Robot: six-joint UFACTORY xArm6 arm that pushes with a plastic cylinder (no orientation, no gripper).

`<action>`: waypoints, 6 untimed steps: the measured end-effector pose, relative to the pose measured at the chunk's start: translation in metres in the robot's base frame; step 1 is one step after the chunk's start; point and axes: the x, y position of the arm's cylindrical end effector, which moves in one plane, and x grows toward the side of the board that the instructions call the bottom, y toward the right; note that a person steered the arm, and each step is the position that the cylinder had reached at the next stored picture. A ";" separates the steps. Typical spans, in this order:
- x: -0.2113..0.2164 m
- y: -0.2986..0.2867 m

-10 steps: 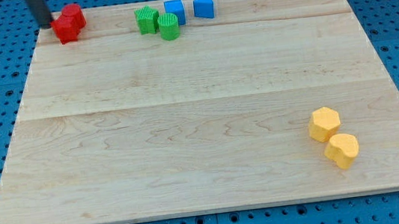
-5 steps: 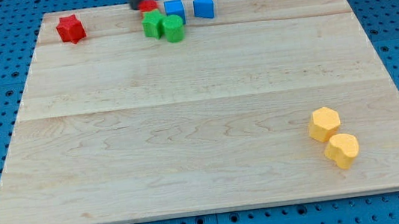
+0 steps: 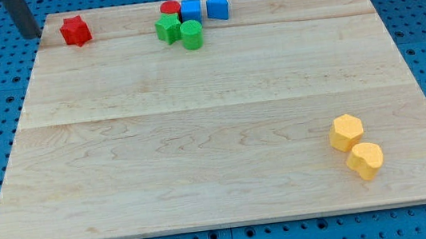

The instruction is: Push the red blocks to the top center of the board

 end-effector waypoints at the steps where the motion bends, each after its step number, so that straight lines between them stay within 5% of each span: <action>1: 0.006 0.088; 2: -0.007 0.129; 4: -0.024 0.004; 6: -0.067 0.034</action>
